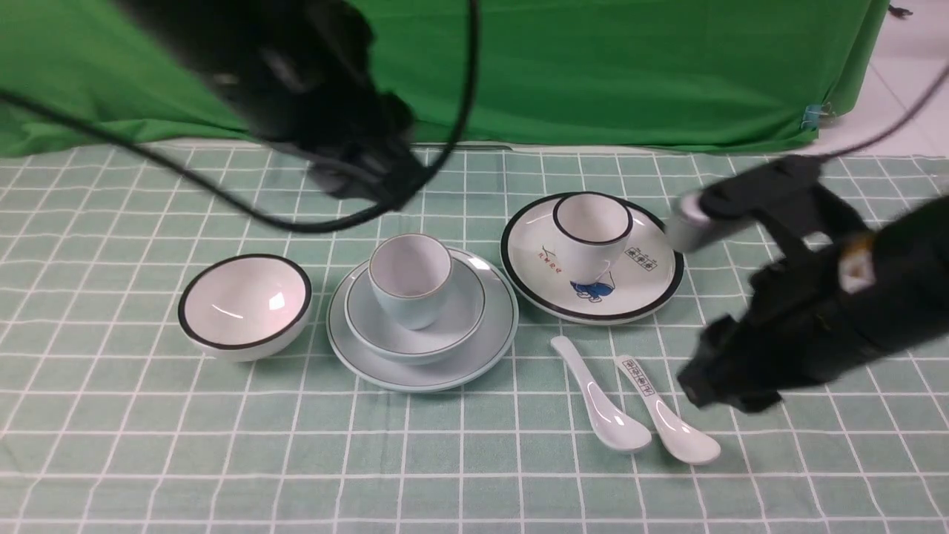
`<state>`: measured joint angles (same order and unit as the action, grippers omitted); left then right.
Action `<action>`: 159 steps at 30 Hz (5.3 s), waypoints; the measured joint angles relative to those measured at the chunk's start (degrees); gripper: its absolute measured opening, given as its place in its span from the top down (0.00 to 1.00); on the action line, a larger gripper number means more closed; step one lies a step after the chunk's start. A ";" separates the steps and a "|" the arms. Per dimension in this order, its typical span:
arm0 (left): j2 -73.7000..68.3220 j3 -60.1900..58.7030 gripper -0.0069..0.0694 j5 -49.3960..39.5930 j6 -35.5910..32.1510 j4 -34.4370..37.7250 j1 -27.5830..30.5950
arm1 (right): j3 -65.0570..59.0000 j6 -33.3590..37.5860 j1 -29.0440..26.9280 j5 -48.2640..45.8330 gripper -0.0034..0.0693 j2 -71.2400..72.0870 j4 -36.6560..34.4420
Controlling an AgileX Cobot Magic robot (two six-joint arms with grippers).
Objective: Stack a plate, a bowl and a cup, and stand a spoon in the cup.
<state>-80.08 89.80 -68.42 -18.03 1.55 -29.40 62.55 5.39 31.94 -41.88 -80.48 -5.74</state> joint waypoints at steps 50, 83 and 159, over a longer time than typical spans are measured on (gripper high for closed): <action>51.01 -69.04 0.90 65.47 0.62 14.03 0.00 | 18.69 3.22 2.95 1.44 0.72 -28.52 -0.97; 51.01 -69.04 0.90 61.17 0.60 13.80 0.00 | 12.00 -9.62 9.52 95.70 0.72 -40.26 9.39; 60.30 -69.04 0.89 65.28 -1.28 7.77 0.00 | -32.13 -5.83 -12.71 23.82 0.93 43.97 10.81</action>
<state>-19.78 20.76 -3.13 -19.30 9.32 -29.40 30.42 -0.44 19.23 -18.06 -36.50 5.07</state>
